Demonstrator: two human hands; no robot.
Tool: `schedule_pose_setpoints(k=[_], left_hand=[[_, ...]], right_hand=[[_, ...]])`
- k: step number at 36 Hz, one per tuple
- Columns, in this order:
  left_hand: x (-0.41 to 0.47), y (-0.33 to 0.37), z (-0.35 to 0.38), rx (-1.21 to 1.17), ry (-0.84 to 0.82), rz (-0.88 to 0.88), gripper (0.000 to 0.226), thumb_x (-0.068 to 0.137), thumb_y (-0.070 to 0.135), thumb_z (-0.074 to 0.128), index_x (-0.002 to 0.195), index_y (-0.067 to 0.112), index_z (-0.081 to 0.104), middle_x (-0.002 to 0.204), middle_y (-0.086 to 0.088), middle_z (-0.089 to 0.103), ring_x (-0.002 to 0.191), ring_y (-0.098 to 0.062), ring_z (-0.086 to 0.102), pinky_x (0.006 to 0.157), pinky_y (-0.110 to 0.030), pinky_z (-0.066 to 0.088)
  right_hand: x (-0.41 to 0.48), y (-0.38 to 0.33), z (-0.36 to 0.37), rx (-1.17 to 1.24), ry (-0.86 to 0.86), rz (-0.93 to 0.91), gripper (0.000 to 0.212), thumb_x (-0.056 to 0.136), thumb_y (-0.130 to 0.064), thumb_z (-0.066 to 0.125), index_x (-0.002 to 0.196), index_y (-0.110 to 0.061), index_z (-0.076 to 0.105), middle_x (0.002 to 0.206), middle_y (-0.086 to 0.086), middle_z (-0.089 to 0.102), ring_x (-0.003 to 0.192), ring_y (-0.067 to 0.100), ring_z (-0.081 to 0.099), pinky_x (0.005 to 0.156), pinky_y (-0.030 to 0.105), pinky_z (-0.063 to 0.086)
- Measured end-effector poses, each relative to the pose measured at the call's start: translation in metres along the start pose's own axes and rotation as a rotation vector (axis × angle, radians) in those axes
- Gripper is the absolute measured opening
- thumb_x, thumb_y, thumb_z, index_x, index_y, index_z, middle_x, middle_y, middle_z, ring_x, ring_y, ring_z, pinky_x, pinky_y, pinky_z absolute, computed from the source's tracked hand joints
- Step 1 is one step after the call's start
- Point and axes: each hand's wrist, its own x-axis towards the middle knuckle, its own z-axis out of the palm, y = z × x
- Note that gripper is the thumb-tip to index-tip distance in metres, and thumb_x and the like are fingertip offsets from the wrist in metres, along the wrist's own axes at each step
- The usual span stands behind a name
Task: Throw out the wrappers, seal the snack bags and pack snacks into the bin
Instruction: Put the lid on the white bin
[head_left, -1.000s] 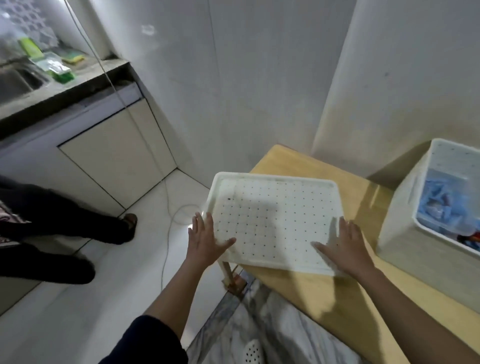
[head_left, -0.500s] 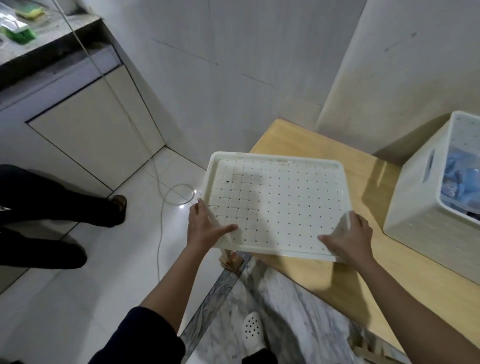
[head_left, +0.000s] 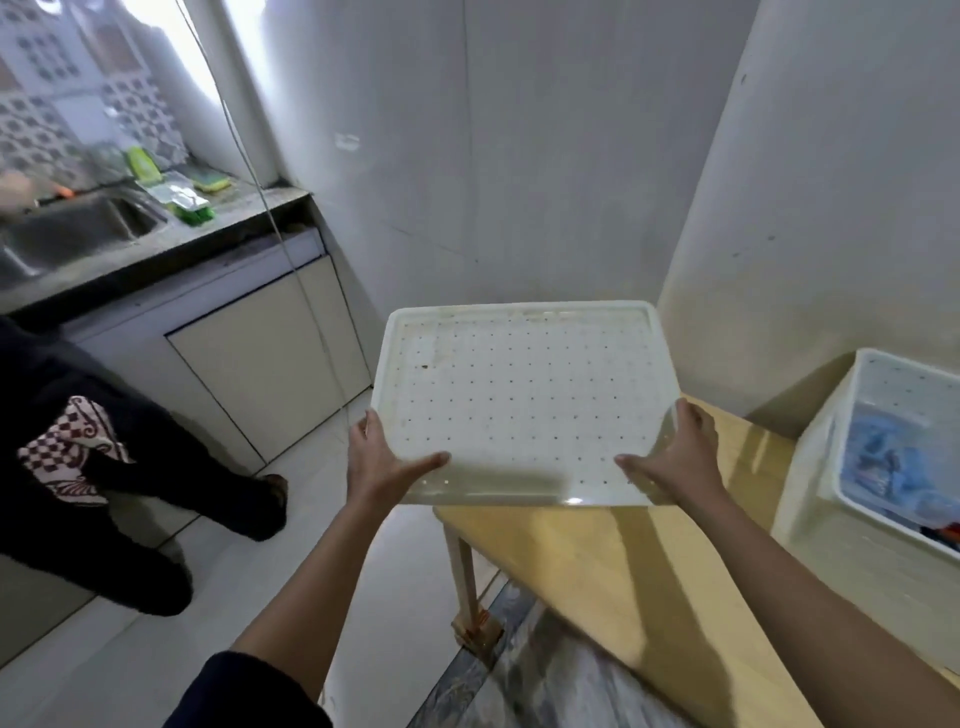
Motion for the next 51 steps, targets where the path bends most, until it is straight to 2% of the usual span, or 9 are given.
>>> schedule_pose_setpoints(k=[9,13,19,32,35,37,40,43,51], left_hand=[[-0.009,0.103,0.016,-0.107,-0.042,0.222,0.121,0.056,0.056,0.080,0.148,0.012,0.014,0.153,-0.003,0.021,0.137,-0.026,0.031,0.107,-0.042,0.036],[-0.022,0.153,0.050,-0.125,-0.147,0.332,0.116,0.060,0.057,0.077,0.148,0.016,0.015,0.155,-0.001,0.020,0.139,-0.025,0.028,0.110,-0.044,0.033],[-0.061,0.213,0.111,-0.176,-0.307,0.472,0.110,0.063,0.054,0.077,0.148,0.015,0.018,0.155,-0.004,0.020,0.142,-0.023,0.023,0.114,-0.044,0.024],[-0.157,0.285,0.221,-0.140,-0.612,0.611,0.095,0.067,0.042,0.079,0.142,0.013,0.028,0.147,-0.005,0.034,0.133,-0.022,0.036,0.102,-0.031,0.032],[-0.167,0.282,0.230,-0.130,-0.666,0.582,0.105,0.060,0.056,0.078,0.143,0.015,0.029,0.148,-0.004,0.033,0.133,-0.022,0.036,0.105,-0.035,0.033],[-0.164,0.279,0.240,-0.097,-0.674,0.571,0.116,0.050,0.073,0.072,0.142,0.017,0.029,0.148,-0.005,0.033,0.133,-0.022,0.037,0.107,-0.041,0.037],[-0.158,0.276,0.249,-0.038,-0.659,0.575,0.109,0.059,0.066,0.072,0.144,0.016,0.026,0.150,-0.005,0.029,0.135,-0.023,0.032,0.108,-0.043,0.035],[-0.154,0.276,0.251,-0.014,-0.633,0.597,0.108,0.057,0.072,0.068,0.142,0.018,0.029,0.147,-0.004,0.033,0.134,-0.022,0.034,0.106,-0.043,0.037],[-0.156,0.274,0.267,0.042,-0.486,0.624,0.102,0.064,0.073,0.061,0.141,0.017,0.026,0.147,-0.005,0.031,0.133,-0.022,0.036,0.102,-0.043,0.041]], right_hand=[[-0.007,0.006,-0.120,-0.058,0.215,0.005,0.097,0.055,-0.045,0.085,0.126,-0.005,0.032,0.142,0.019,0.027,0.130,0.035,0.029,0.107,0.045,0.033],[-0.029,0.039,-0.174,-0.044,0.313,0.138,0.109,0.059,-0.041,0.085,0.140,-0.002,0.024,0.148,0.018,0.019,0.137,0.033,0.020,0.111,0.041,0.025],[-0.074,0.100,-0.237,-0.042,0.436,0.333,0.106,0.052,-0.043,0.087,0.133,-0.002,0.032,0.145,0.018,0.024,0.133,0.033,0.026,0.109,0.043,0.031],[-0.175,0.209,-0.310,-0.027,0.465,0.644,0.096,0.063,-0.036,0.084,0.132,0.004,0.031,0.147,0.020,0.024,0.133,0.034,0.030,0.104,0.039,0.033],[-0.182,0.225,-0.310,0.010,0.460,0.657,0.095,0.063,-0.034,0.084,0.133,0.004,0.031,0.146,0.019,0.025,0.132,0.034,0.032,0.103,0.040,0.034],[-0.183,0.233,-0.307,0.033,0.451,0.659,0.096,0.065,-0.034,0.083,0.135,0.003,0.029,0.147,0.018,0.023,0.132,0.033,0.032,0.102,0.040,0.034],[-0.179,0.244,-0.299,0.014,0.427,0.658,0.089,0.066,-0.038,0.081,0.130,0.001,0.032,0.145,0.017,0.027,0.129,0.031,0.036,0.095,0.037,0.038],[-0.172,0.251,-0.295,-0.058,0.393,0.631,0.078,0.068,-0.042,0.077,0.119,-0.001,0.036,0.138,0.015,0.033,0.126,0.029,0.037,0.084,0.032,0.039],[-0.151,0.265,-0.299,-0.172,0.394,0.579,0.086,0.070,-0.054,0.071,0.128,-0.004,0.031,0.142,0.011,0.030,0.126,0.030,0.040,0.082,0.039,0.043]])
